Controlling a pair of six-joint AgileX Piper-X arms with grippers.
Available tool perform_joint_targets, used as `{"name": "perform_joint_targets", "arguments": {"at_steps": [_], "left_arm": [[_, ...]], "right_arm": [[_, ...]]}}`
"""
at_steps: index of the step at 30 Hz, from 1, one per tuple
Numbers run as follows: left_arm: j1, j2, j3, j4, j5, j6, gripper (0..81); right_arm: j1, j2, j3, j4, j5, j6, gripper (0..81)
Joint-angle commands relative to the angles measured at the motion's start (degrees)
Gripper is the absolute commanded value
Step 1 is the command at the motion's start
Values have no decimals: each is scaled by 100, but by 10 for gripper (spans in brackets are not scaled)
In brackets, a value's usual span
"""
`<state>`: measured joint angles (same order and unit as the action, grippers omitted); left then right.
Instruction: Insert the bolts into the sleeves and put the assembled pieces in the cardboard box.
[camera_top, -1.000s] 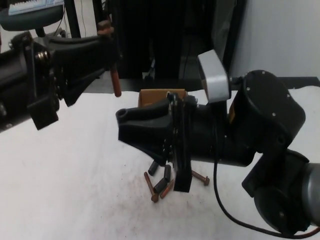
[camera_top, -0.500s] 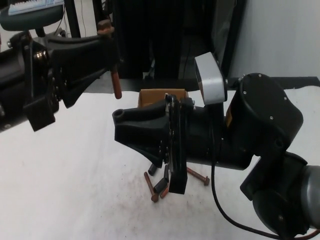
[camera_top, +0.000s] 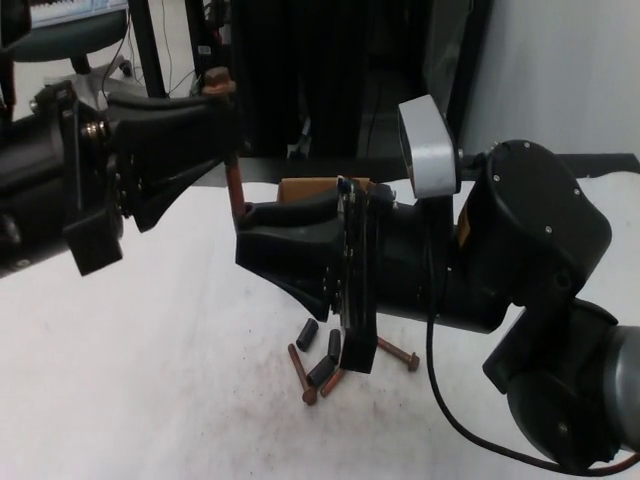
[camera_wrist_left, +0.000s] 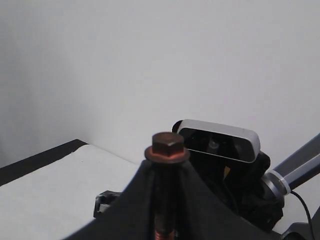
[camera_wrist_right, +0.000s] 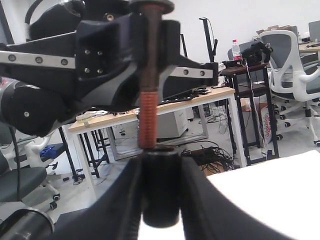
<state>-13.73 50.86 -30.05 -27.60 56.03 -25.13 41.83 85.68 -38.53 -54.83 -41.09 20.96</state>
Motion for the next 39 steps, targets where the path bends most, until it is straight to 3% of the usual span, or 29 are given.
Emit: {"name": "perform_joint_targets", "arguments": {"at_steps": [1, 22, 24, 29, 31, 39], "left_arm": [[8, 52, -10, 39, 62, 120, 0], [8, 353, -10, 39, 58, 245, 4], [8, 353, -10, 27, 116, 260, 63], [8, 353, -10, -16, 315, -9, 446], [8, 353, -10, -16, 256, -162, 547], [22, 353, -10, -16, 255, -236, 551]], "right_arm": [[-37, -65, -75, -116, 50, 52, 8], [-92, -65, -75, -424, 39, 266, 8], [-120, -65, -75, -424, 23, 266, 8], [-140, -65, -75, -424, 12, 266, 8], [-140, -65, -75, -424, 4, 266, 8], [-140, -65, -75, -415, -52, 266, 8]]}}
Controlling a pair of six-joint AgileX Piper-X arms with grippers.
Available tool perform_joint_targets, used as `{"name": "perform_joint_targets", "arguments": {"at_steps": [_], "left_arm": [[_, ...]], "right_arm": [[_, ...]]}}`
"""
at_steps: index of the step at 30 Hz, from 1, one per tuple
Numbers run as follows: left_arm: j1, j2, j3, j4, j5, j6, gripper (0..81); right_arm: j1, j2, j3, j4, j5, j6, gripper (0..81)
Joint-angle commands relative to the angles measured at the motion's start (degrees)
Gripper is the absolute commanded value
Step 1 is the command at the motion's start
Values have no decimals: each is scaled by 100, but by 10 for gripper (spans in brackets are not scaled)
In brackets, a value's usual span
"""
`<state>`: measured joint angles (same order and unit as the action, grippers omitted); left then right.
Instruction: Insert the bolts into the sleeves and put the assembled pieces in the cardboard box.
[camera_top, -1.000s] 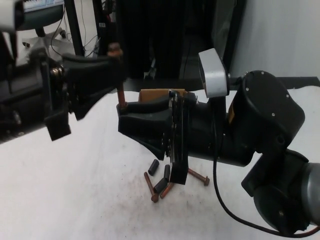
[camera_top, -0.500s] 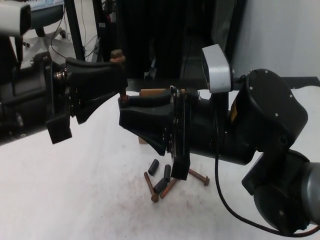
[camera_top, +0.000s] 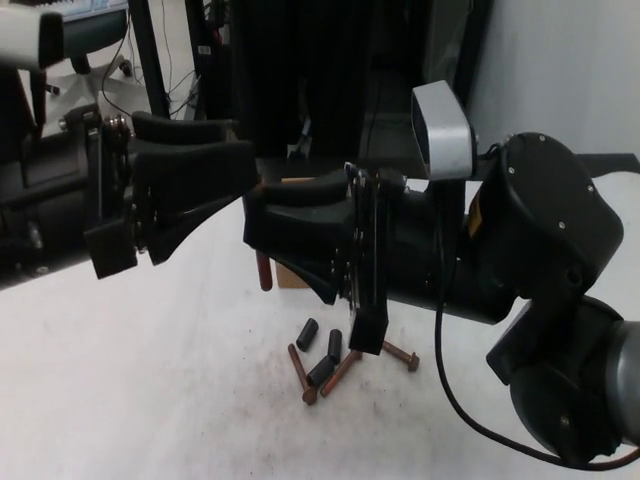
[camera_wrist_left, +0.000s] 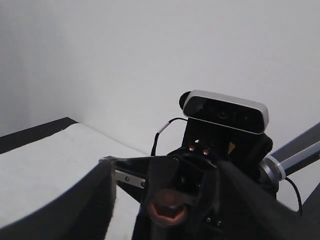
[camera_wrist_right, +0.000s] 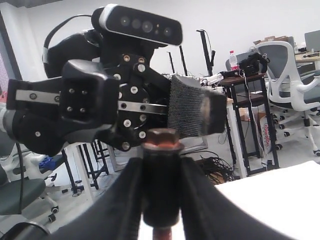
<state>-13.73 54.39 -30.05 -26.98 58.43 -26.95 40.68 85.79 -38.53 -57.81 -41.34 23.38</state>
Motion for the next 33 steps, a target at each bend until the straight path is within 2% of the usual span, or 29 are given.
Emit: {"name": "perform_joint_targets", "arguments": {"at_steps": [1, 5, 8, 9, 11, 13, 14, 19, 23, 25, 27, 28, 33], "left_arm": [[41, -1, -10, -113, -8, -54, 551], [277, -12, -34, -448, -138, -54, 536], [561, -48, -65, -836, -138, -54, 451], [650, -84, -62, -946, -138, -54, 406], [825, -205, -62, -1028, -138, -54, 242], [961, -370, -62, -1009, -138, -54, 28], [1018, -429, -62, -1011, -138, -22, 2], [1091, -731, -14, -964, -138, -34, 3], [1091, -817, 262, -899, -91, -51, 3], [1091, -816, 410, -720, -91, -51, 3], [1091, -816, 556, -646, -72, -51, 3], [1075, -816, 635, -644, -72, -51, 3], [1076, -816, 808, -645, -74, -63, 3]], "right_arm": [[-25, -75, -75, -117, -86, 23, 8], [-61, -75, -75, 183, -100, 23, 8], [-167, -75, -75, 625, -111, 10, 8], [-223, -75, -75, 720, -111, -6, 8], [-334, -75, -75, 923, -111, -206, 8], [-419, -75, -75, 1039, -91, -485, 8], [-469, -75, -75, 1117, -46, -577, 8], [-719, -75, -115, 1855, 933, -1106, 8], [-940, -75, -610, 3617, 2175, -1804, 8], [-1023, -24, -997, 4577, 2710, -2490, 8], [-1134, 138, -1473, 5226, 2945, -3340, 8], [-1188, 250, -1726, 5462, 3061, -3516, 8], [-1468, 1155, -2976, 6136, 3269, -3590, 8]]}}
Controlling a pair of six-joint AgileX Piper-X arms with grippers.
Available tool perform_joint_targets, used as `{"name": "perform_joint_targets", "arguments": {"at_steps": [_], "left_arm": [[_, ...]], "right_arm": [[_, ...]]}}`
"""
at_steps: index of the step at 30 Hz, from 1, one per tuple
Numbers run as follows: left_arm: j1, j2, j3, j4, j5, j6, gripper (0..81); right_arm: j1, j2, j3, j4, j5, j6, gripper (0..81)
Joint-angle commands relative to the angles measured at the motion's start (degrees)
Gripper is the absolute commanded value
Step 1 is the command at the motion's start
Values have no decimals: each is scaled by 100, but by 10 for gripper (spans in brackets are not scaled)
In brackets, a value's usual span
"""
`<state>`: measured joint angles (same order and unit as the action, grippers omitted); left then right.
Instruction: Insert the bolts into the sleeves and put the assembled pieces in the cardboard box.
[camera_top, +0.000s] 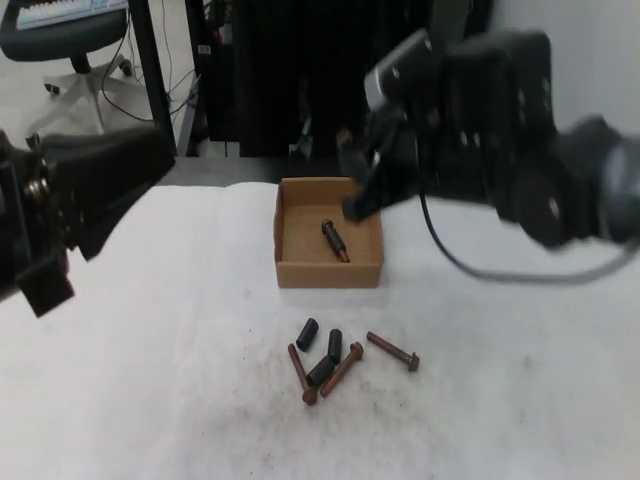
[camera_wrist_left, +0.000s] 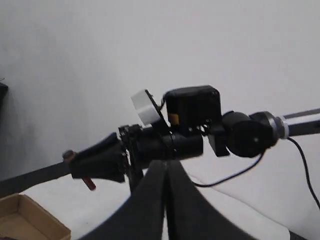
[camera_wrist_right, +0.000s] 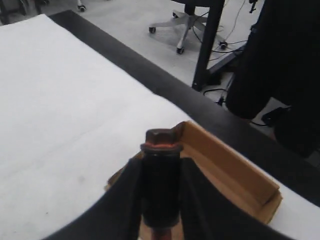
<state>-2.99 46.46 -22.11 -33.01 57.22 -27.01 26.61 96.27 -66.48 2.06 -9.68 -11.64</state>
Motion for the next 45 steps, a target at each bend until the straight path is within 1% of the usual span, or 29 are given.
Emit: {"name": "perform_joint_targets", "arguments": {"at_steps": [1, 8, 13, 21, 25, 31, 36, 39, 41, 43, 45], "left_arm": [[3, -23, 12, -42, 48, -60, 3], [3, -23, 12, -42, 205, -180, 3], [3, -23, 12, -42, 204, -198, 3], [3, -23, 12, -42, 204, -198, 3], [3, -23, 12, -42, 204, -198, 3], [3, -23, 12, -42, 204, -198, 3], [3, -23, 12, -69, 564, -173, 3], [3, -23, 12, -69, 586, -173, 3], [3, -23, 12, -69, 586, -173, 3], [3, -23, 12, -69, 586, -173, 3], [3, -23, 12, -69, 586, -173, 3]], "right_arm": [[-95, 319, -443, 303, 187, -87, 8], [-262, 1651, -1916, 1234, 244, -87, 8], [-270, 2291, -2480, 1578, 244, -87, 8], [-270, 2614, -2543, 1664, 422, -87, 8], [-270, 2662, -2543, 1664, 651, -87, 8], [-272, 2662, -2543, 1653, 652, -298, 8], [-272, 2662, -2543, 1653, 652, -298, 8], [-272, 2662, -2543, 1653, 625, -297, 5], [-272, 2662, -2543, 1653, 532, -297, 74], [-272, 2662, -2543, 1653, 339, -297, 183], [-272, 2662, -2543, 1667, 335, -297, 286]]}}
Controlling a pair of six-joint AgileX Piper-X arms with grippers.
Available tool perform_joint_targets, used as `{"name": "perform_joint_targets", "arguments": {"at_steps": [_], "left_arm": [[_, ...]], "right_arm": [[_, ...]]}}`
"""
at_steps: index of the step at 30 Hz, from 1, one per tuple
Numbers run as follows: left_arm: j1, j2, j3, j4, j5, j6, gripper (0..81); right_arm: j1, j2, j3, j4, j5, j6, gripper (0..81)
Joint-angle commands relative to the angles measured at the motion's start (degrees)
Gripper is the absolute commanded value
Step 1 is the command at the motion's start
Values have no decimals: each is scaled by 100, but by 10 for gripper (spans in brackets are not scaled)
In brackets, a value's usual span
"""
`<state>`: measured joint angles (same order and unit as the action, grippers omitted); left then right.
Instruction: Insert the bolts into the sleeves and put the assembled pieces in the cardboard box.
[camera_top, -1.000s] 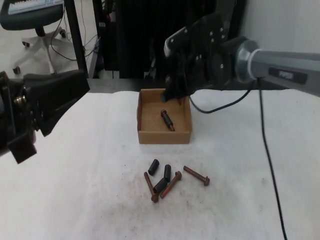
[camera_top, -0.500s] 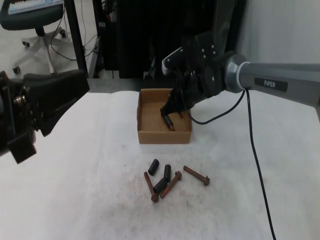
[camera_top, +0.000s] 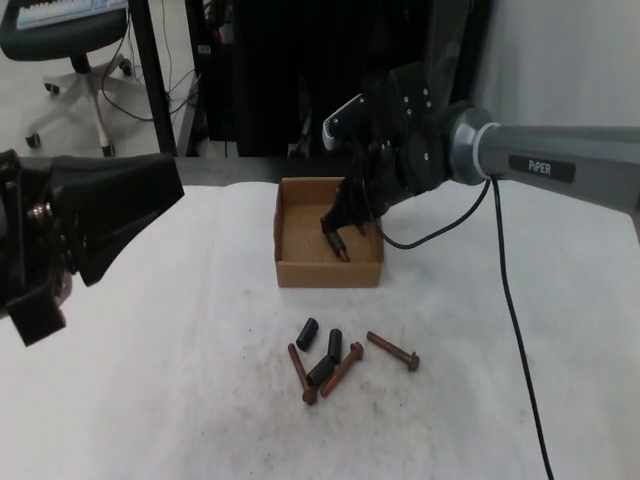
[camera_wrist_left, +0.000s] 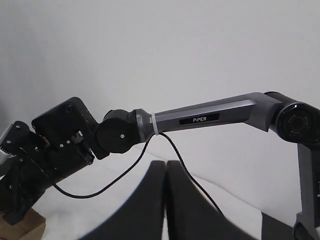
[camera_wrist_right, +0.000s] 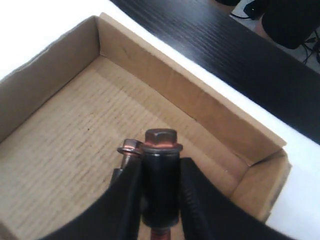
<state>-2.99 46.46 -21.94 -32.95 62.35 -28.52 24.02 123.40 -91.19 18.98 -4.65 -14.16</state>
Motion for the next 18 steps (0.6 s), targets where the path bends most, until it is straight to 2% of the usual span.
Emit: {"name": "perform_joint_targets", "arguments": {"at_steps": [1, 3, 6, 13, 15, 18], "left_arm": [[3, -23, -5, -75, 74, -22, 3], [3, -23, -5, -75, 74, -22, 3], [3, -23, -5, -75, 74, -22, 3], [3, -23, -5, -75, 74, -22, 3], [3, -23, -5, -75, 74, -22, 3], [3, -23, -5, -75, 74, -22, 3]], "right_arm": [[-13, -50, -71, -18, -157, -45, 333], [-13, -50, -71, 28, -80, -45, 371], [-13, -78, -71, 132, 154, -45, 366], [-13, -405, -71, 432, 153, -62, 363], [7, -682, -71, 668, 18, -62, 363], [11, -1148, -71, 1118, -759, -62, 363]]}}
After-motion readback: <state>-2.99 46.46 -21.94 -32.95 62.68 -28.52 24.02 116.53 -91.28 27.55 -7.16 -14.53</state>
